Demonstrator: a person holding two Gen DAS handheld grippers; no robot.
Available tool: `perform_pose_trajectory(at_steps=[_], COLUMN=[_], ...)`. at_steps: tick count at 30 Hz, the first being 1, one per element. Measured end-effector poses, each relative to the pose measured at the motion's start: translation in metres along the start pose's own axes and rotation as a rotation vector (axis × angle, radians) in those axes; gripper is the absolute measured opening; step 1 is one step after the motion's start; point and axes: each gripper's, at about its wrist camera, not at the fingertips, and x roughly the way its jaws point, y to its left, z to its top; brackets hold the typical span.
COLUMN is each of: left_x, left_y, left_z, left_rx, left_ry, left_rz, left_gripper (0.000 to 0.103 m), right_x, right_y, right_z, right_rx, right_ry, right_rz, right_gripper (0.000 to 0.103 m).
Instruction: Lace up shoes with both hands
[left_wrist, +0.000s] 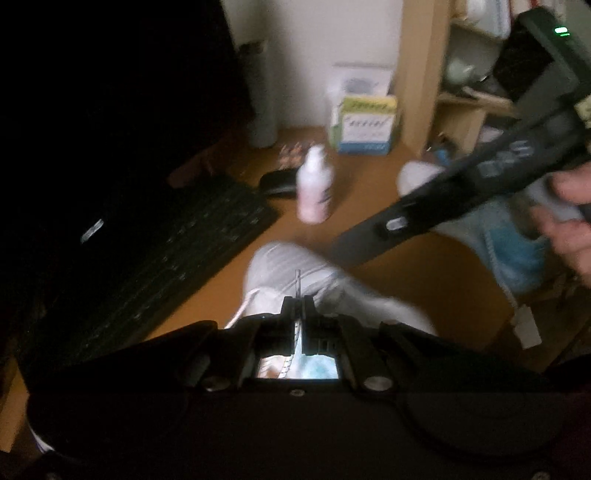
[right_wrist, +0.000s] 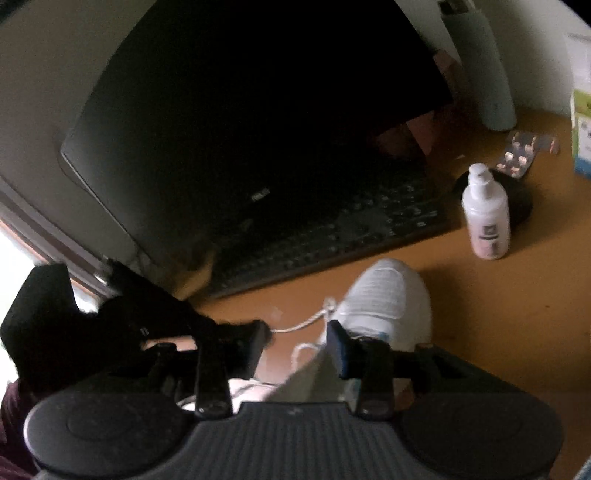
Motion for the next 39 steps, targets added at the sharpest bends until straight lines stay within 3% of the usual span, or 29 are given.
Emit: perform_pose_trajectory(at_steps=[12,15,18,24,39], left_x=[-0.012,-0.017,-0.019,-0.019,-0.012], left_y=[-0.019,-0.021,-0.022,-0.023,-0.030], left_z=[0.001,0.000,-0.001,0.002,0.002], left_rx=[-0.018,-0.018,-0.028,-0.035,-0.007], left_ry=[-0.048,-0.049,-0.049,-0.015,0.003], left_rz=[-0.044,-0.047,-0.050,-0.043,-0.036], left_gripper=[0.000,0.000,0.000,0.005,0.001], right_x=[-0.003,-0.002,-0.001,-0.003,-0.004], right_y=[-0.013,-0.016,-0.019,-0.014,-0.010], right_z=[-0.007,-0.009,-0.010,-0.011,-0.014], right_rx=[0.112,0.128,0.148,0.113,0.080], right_ry=[0.031,0.032,0.025,0.014,0.021], right_rz=[0.064,0.075,0.096,0.091,0.076], right_gripper=[0.027,0.022,0.003,0.002,0.002])
